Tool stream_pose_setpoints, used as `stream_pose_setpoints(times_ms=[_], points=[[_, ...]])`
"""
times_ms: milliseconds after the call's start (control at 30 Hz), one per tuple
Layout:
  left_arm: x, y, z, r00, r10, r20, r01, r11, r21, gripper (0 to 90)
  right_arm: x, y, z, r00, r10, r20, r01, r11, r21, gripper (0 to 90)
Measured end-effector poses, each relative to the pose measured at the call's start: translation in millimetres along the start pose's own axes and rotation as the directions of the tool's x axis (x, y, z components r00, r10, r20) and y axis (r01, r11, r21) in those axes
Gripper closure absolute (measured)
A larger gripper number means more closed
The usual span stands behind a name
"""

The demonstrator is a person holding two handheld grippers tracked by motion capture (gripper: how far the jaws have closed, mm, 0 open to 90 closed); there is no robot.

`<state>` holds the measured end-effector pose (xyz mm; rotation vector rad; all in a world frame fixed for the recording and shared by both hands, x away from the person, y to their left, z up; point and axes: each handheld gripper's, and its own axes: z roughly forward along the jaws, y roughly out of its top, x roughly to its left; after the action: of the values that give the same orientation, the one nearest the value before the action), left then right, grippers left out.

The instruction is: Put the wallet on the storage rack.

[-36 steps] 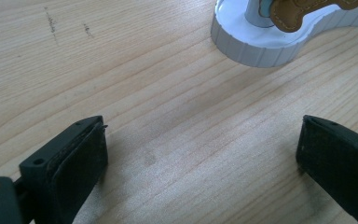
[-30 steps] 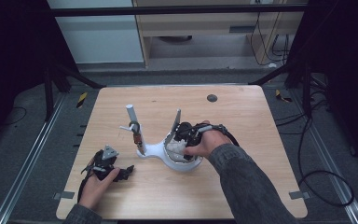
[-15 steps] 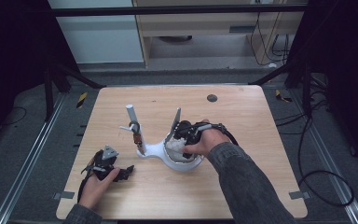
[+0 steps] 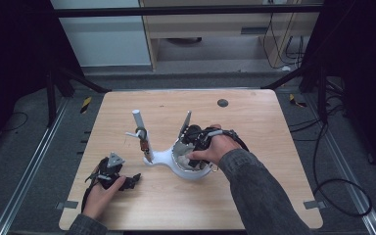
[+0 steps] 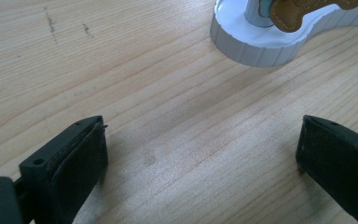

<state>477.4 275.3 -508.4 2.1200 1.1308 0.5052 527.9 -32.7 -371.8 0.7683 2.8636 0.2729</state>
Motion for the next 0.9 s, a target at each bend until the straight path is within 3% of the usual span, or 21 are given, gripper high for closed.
stream_pose_setpoints(times_ms=[900], points=[[0.0,0.0,0.0,1.0000,0.000,0.000,0.000,1.0000,0.000,1.1,1.8,-0.4,-1.2,0.9999,0.001,-0.013,-0.001,1.000,-0.028,12.1]])
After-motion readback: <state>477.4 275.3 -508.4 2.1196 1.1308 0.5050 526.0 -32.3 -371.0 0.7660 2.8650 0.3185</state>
